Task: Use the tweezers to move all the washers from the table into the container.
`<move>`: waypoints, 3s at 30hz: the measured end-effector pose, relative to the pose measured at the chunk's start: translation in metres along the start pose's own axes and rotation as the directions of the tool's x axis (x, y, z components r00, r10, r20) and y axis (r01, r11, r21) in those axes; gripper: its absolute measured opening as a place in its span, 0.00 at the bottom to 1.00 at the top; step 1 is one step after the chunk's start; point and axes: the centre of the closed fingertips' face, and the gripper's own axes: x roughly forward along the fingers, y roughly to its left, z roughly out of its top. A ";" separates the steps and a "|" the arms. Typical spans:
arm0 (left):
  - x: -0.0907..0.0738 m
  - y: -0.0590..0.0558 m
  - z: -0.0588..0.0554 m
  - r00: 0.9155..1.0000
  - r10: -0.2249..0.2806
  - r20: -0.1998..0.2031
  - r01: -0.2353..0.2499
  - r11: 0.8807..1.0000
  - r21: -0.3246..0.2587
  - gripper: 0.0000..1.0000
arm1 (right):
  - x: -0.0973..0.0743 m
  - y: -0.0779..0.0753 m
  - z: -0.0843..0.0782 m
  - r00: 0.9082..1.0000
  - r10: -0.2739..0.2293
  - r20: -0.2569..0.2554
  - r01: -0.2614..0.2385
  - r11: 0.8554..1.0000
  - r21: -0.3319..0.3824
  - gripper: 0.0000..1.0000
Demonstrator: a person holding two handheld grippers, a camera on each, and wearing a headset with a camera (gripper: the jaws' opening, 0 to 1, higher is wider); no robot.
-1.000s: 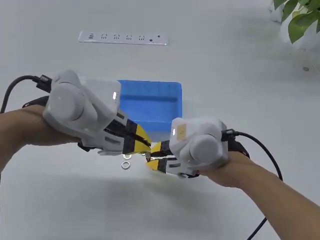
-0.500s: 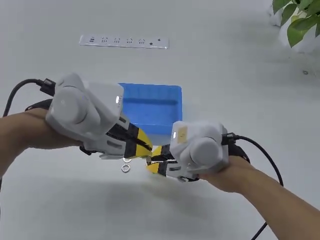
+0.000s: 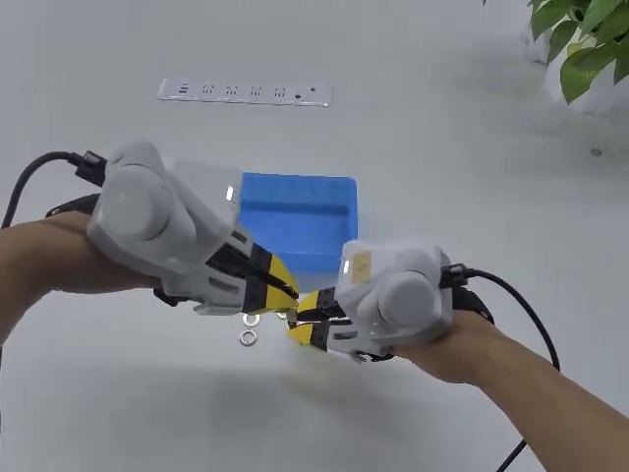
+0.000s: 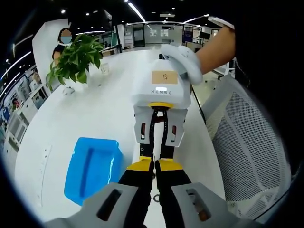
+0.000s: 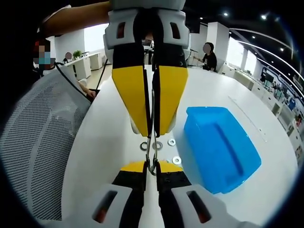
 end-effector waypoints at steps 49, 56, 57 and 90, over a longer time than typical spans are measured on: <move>-0.045 0.061 0.047 0.997 0.072 0.021 -0.072 0.997 0.007 0.06 | -0.037 -0.063 0.053 0.999 -0.038 0.021 0.039 0.998 -0.042 0.09; -0.044 0.074 0.043 0.997 0.080 0.019 -0.080 0.997 0.010 0.06 | -0.033 -0.078 0.052 0.999 -0.043 0.021 0.044 0.998 -0.047 0.09; -0.043 0.077 0.042 0.997 0.080 0.019 -0.081 0.997 0.011 0.06 | -0.032 -0.080 0.052 0.999 -0.043 0.020 0.044 0.998 -0.048 0.09; -0.010 0.126 -0.004 0.995 0.099 -0.004 -0.099 0.995 0.014 0.06 | 0.013 -0.129 0.015 1.000 -0.018 -0.001 0.018 1.000 -0.023 0.09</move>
